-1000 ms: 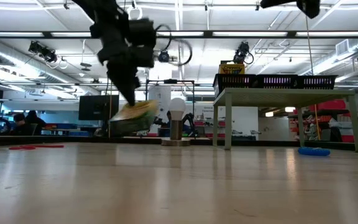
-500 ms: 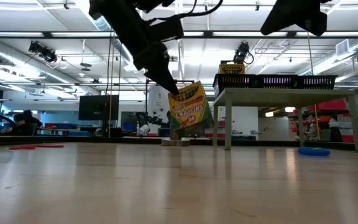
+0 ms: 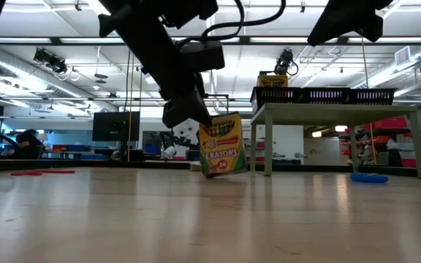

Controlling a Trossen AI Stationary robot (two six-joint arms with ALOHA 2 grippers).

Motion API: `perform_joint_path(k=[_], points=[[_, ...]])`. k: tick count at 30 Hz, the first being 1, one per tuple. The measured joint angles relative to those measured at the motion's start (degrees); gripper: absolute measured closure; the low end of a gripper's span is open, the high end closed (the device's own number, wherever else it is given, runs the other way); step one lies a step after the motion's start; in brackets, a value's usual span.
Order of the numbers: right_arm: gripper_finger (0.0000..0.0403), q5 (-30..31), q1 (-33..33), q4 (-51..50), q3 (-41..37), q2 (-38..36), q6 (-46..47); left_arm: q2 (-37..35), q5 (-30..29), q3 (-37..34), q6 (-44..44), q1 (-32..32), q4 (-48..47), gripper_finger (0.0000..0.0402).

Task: Pick & Place Office Desk Supplies
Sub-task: Put the crayon box into the left basket on the shelf

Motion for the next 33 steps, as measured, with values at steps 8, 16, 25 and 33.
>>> perform_joint_path(k=[8,16,25,33], points=[[0.0396,-0.02,-0.01,0.27,0.0,0.0,-1.06,0.33,2.72,0.11,0.16,-2.41,0.15,0.037],[0.0396,-0.04,-0.01,0.27,0.0,0.0,-1.08,0.3,3.74,0.1,0.79,-2.42,-0.05,0.0313],[0.0382,-1.34,-0.13,0.25,0.0,0.0,-2.46,-5.68,12.5,-0.11,1.61,-2.1,-1.69,0.0286],[0.0323,-4.99,-3.19,0.43,0.0,0.0,-2.0,-14.67,19.48,-0.11,-5.91,-0.89,-5.62,0.0294]])
